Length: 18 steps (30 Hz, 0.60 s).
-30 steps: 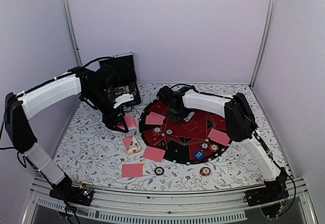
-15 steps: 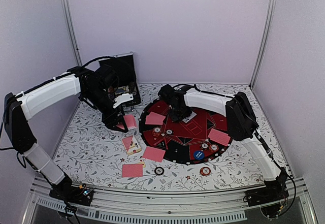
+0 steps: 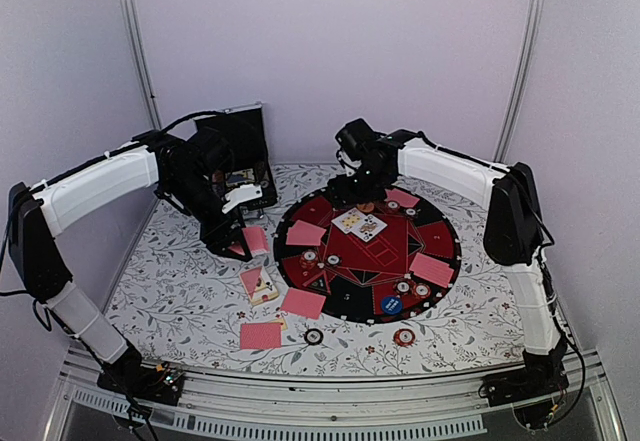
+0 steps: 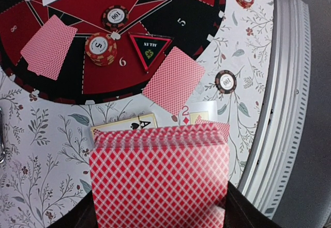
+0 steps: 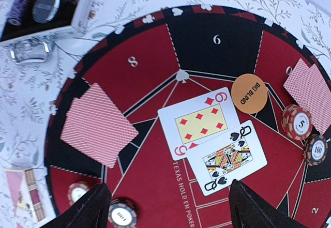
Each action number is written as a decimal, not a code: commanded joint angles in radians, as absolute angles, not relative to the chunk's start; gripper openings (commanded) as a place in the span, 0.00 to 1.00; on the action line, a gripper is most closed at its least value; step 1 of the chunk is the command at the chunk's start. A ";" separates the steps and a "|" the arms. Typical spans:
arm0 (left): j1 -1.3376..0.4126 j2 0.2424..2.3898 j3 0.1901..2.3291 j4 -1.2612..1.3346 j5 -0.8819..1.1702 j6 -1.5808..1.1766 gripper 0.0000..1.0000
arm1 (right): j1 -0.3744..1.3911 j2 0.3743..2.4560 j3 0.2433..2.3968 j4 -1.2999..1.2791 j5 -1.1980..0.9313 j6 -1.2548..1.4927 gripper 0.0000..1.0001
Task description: Distribute texas hold em gaming equipment
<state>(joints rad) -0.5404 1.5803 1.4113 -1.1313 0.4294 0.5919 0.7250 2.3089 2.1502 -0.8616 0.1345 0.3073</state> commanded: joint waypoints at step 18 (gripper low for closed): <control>-0.532 1.566 1.462 -1.126 0.438 0.595 0.00 | 0.783 1.970 1.600 -0.108 -0.760 0.822 0.85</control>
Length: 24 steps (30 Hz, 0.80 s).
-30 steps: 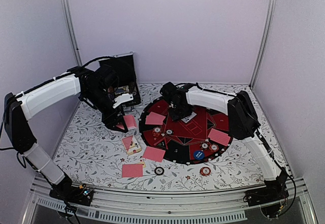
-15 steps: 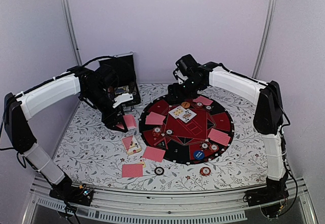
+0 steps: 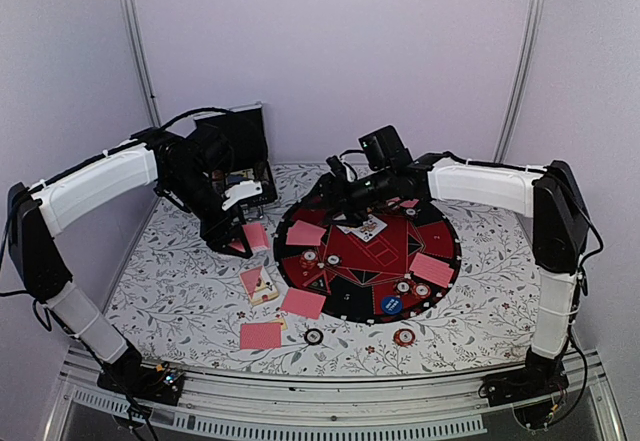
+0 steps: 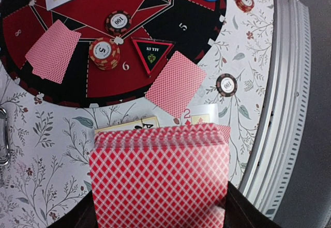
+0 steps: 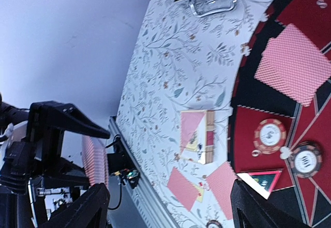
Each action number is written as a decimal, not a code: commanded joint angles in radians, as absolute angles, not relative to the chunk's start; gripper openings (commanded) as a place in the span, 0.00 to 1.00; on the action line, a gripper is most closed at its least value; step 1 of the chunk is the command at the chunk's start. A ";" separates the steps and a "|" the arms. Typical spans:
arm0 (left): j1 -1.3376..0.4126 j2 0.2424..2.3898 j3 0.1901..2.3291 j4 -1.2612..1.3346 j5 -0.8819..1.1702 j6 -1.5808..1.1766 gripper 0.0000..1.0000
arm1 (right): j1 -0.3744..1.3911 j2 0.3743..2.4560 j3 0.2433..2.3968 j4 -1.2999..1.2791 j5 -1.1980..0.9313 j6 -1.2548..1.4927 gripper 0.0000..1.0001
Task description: Distribute texas hold em gaming equipment
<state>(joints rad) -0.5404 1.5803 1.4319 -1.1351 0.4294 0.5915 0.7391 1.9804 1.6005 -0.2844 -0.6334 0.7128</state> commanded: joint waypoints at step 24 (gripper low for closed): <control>-0.532 1.574 1.483 -1.126 0.442 0.593 0.00 | 0.905 2.181 1.718 0.128 -0.894 1.021 0.84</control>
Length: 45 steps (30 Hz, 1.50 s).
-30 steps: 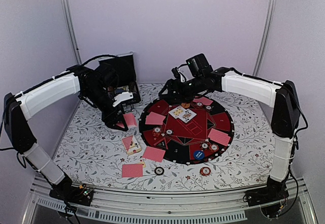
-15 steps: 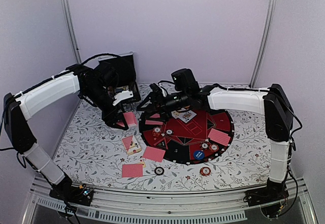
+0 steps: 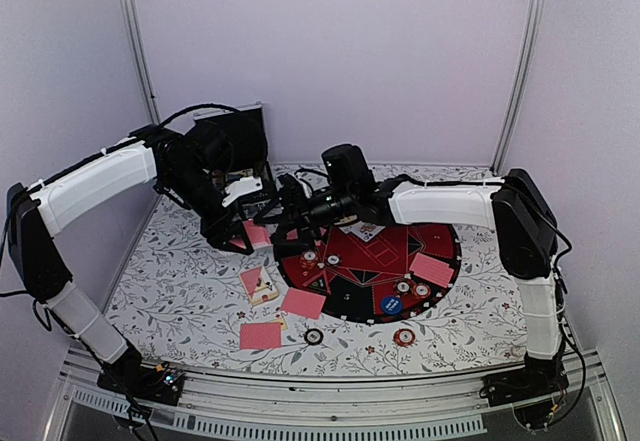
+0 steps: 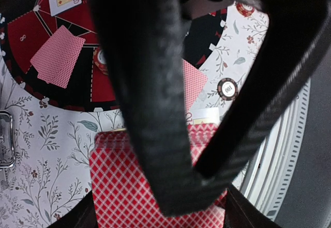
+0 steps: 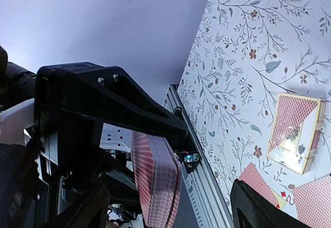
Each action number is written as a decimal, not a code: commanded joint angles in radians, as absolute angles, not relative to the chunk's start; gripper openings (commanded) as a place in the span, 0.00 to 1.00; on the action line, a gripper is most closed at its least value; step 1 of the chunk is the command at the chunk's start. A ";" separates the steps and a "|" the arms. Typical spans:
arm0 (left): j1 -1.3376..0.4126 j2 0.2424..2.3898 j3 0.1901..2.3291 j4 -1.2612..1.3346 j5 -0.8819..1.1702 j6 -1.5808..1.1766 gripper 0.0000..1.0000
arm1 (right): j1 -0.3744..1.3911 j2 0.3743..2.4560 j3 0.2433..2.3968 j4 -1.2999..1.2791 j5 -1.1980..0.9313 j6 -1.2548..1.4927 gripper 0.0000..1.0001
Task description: Distribute texas hold em gaming equipment
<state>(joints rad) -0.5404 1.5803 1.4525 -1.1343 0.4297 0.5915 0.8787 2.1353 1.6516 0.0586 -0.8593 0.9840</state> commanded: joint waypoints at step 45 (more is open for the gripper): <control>-0.533 1.559 1.486 -1.129 0.448 0.593 0.00 | 0.877 2.262 1.709 0.127 -0.883 1.067 0.62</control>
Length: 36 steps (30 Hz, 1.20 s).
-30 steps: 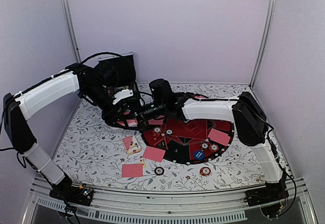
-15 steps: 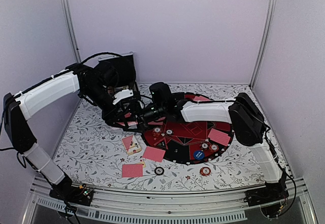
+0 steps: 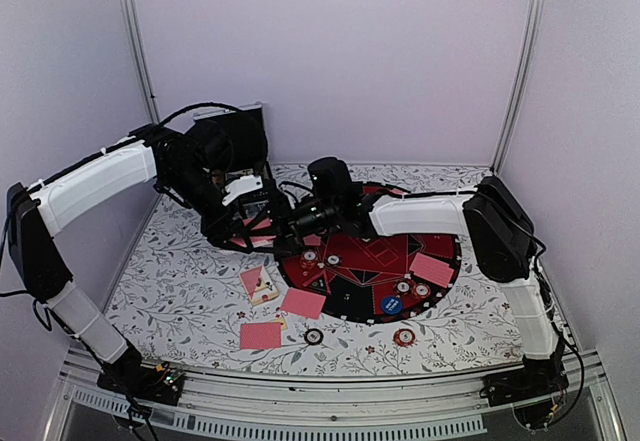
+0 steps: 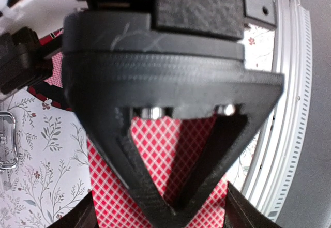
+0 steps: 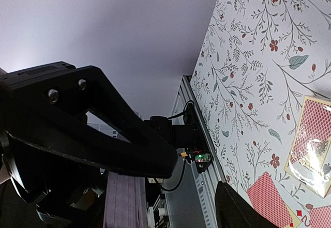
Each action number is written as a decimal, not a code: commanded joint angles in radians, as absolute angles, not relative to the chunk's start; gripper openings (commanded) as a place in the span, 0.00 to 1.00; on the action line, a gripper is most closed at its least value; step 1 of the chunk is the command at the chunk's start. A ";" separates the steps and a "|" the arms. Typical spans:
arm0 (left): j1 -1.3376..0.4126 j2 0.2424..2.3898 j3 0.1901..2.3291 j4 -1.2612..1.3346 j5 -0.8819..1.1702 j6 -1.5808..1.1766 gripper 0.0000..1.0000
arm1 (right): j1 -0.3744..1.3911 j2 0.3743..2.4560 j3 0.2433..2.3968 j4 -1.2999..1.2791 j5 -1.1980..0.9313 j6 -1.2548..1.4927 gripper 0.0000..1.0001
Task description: Distribute texas hold em gaming equipment
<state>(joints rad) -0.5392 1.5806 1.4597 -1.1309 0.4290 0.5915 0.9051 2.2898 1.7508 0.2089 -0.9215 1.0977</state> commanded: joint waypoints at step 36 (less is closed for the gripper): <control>-0.529 1.558 1.444 -1.116 0.427 0.595 0.00 | 0.825 2.135 1.696 -0.039 -0.875 0.972 0.28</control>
